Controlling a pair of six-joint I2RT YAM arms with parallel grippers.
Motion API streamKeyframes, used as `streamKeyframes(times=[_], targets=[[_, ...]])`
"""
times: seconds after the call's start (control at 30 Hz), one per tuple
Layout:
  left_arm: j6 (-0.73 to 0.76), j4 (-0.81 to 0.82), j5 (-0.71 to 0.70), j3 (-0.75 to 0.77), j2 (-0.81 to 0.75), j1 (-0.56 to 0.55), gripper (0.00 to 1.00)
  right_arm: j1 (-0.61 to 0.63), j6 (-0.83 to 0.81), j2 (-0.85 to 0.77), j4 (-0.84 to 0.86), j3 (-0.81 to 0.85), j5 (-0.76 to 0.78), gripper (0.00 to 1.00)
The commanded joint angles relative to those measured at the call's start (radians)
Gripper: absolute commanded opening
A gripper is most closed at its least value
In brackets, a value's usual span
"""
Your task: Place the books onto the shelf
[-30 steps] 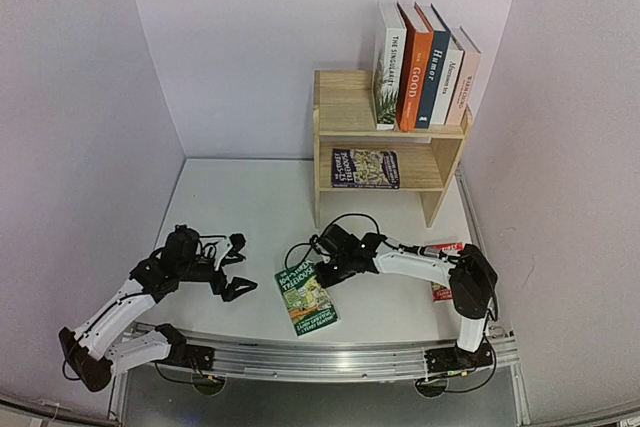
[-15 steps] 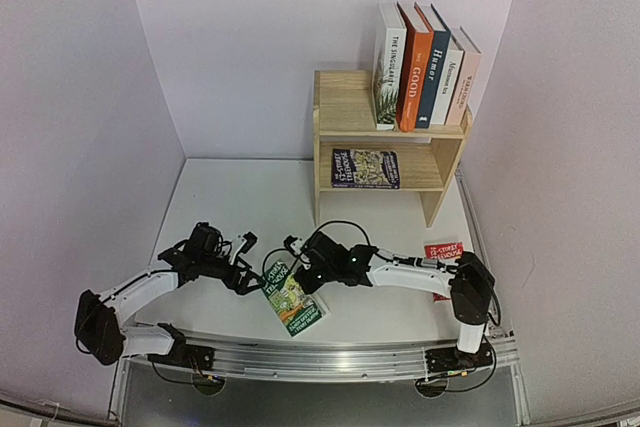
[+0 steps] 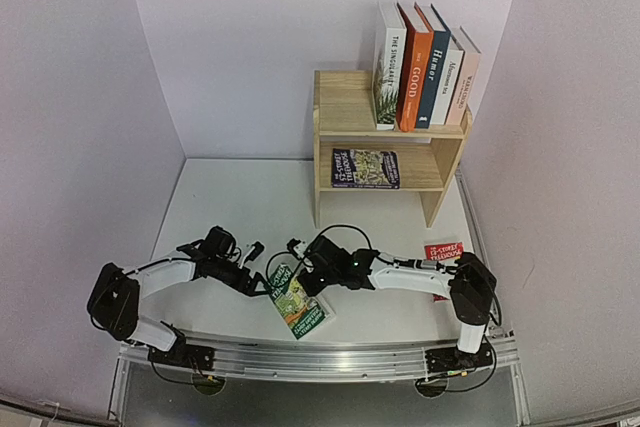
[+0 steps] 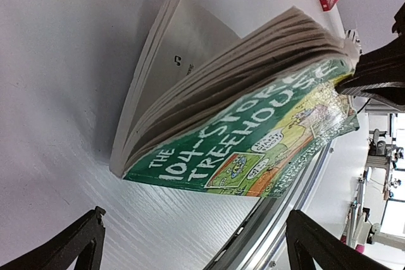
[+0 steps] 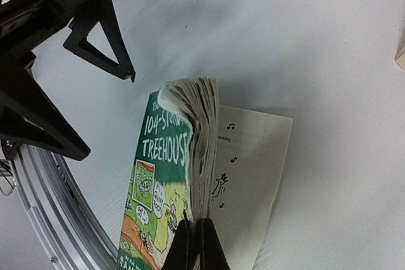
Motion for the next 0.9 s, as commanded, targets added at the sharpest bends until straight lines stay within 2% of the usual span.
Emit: streamKeyframes(times=[0.0, 0.53, 0.77, 0.87], targets=[[-0.032, 0.059, 0.075, 0.038, 0.059, 0.0, 1.0, 0.001, -0.014, -0.077, 0.079, 0.015, 0.001, 0.0], [-0.094, 0.291, 0.203, -0.005, 0.148, -0.001, 1.0, -0.003, 0.011, -0.174, 0.167, -0.045, -0.057, 0.0], [-0.16, 0.44, 0.335, 0.04, 0.196, -0.002, 0.99, -0.016, 0.014, -0.195, 0.189, -0.072, -0.104, 0.0], [-0.127, 0.421, 0.372, 0.057, 0.2, -0.031, 0.85, -0.035, 0.014, -0.207, 0.201, -0.087, -0.132, 0.0]])
